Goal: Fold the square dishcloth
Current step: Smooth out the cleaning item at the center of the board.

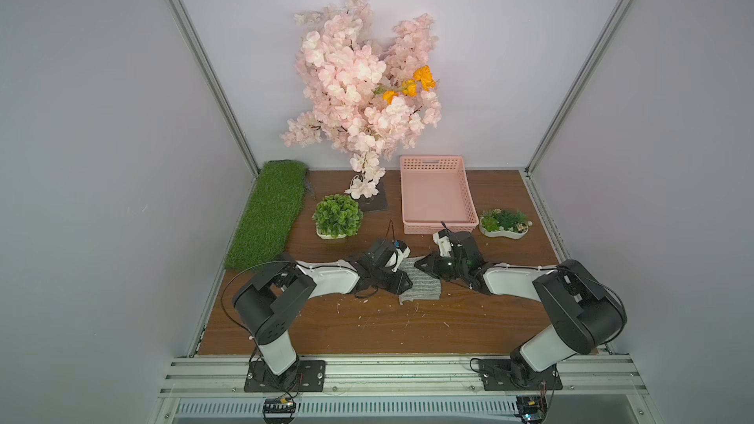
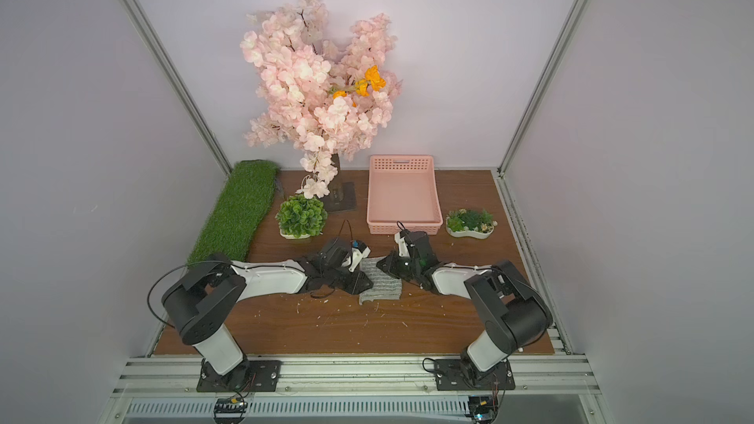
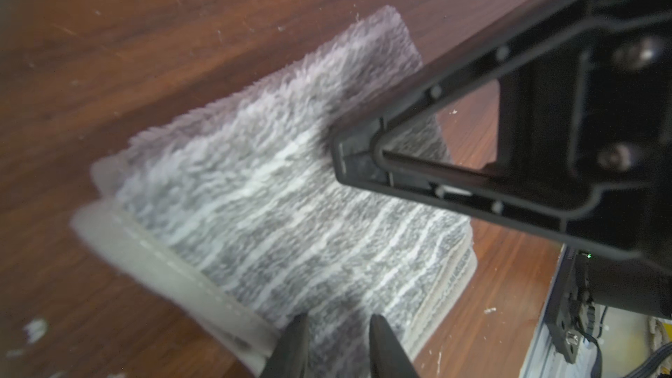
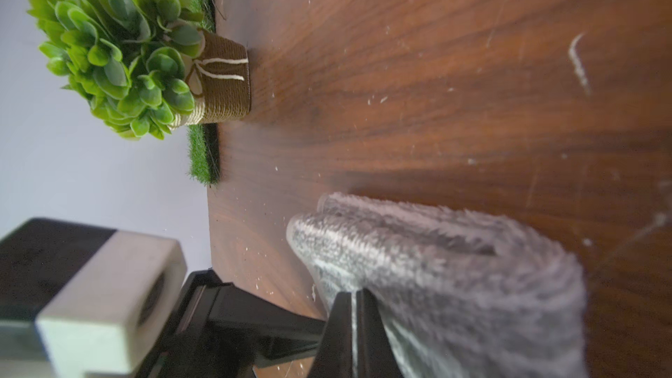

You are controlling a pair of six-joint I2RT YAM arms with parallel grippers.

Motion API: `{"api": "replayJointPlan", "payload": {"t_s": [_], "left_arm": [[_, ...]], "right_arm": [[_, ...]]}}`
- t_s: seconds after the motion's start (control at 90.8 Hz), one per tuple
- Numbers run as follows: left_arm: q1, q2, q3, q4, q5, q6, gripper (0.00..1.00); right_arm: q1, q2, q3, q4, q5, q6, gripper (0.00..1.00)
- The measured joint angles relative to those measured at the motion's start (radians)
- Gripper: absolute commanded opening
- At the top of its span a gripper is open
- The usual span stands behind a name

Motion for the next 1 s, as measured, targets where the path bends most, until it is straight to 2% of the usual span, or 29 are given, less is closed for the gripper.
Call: {"api": "replayJointPlan", "payload": {"t_s": [0.638, 0.793, 0.903, 1.002], "left_arm": [[0.000, 0.005, 0.000, 0.006, -0.007, 0.018, 0.30], [0.000, 0.005, 0.000, 0.006, -0.007, 0.017, 0.31], [0.000, 0.005, 0.002, 0.006, -0.008, 0.018, 0.32], [-0.001, 0.005, 0.011, -0.003, -0.008, 0.018, 0.37]], "right_arm": [[-0.098, 0.152, -0.024, 0.226, -0.025, 0.009, 0.05], [-0.104, 0.147, -0.030, 0.233, -0.026, 0.004, 0.06], [-0.111, 0.101, -0.029, 0.182, -0.006, -0.021, 0.10], [-0.125, 0.047, -0.023, 0.126, 0.019, -0.050, 0.15]]}}
